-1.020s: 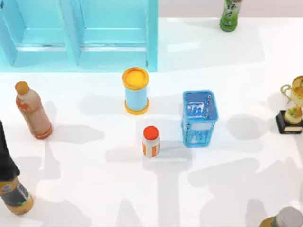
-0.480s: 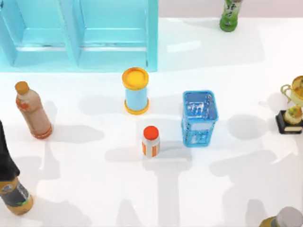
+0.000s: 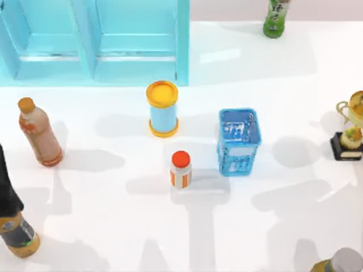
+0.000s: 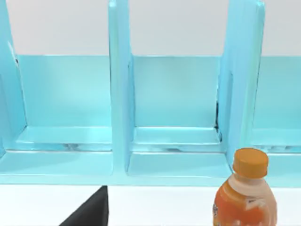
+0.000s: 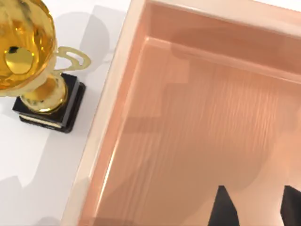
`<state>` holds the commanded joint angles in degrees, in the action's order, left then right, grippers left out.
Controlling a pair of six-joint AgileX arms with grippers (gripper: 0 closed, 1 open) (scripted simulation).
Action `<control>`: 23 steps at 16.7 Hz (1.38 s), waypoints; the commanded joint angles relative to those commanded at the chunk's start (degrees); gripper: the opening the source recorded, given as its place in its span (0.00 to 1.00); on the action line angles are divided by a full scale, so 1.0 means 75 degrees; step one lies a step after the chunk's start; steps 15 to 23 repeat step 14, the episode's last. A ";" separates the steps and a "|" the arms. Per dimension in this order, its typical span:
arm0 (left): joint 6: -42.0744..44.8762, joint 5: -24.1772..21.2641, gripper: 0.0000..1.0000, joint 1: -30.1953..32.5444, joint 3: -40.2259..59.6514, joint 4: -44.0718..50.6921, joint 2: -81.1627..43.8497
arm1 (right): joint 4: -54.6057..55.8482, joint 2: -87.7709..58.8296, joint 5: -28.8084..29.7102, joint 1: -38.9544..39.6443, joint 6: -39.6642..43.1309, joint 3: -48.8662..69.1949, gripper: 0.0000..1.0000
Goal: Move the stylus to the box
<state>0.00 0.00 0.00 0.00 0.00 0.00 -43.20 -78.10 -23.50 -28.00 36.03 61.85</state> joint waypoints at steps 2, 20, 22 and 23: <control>0.0000 0.0000 1.00 0.0000 0.0000 0.0000 0.0000 | 0.0000 0.0000 0.0000 0.0000 0.0000 0.0000 0.53; 0.0000 0.0000 1.00 0.0000 0.0000 0.0000 0.0000 | 0.0000 0.0000 0.0000 0.0000 0.0000 0.0000 1.00; 0.0000 0.0000 1.00 0.0000 0.0000 0.0000 0.0000 | 0.0000 0.0000 0.0000 0.0000 0.0000 0.0000 1.00; 0.0000 0.0000 1.00 0.0000 0.0000 0.0000 0.0000 | 0.0000 0.0000 0.0000 0.0000 0.0000 0.0000 1.00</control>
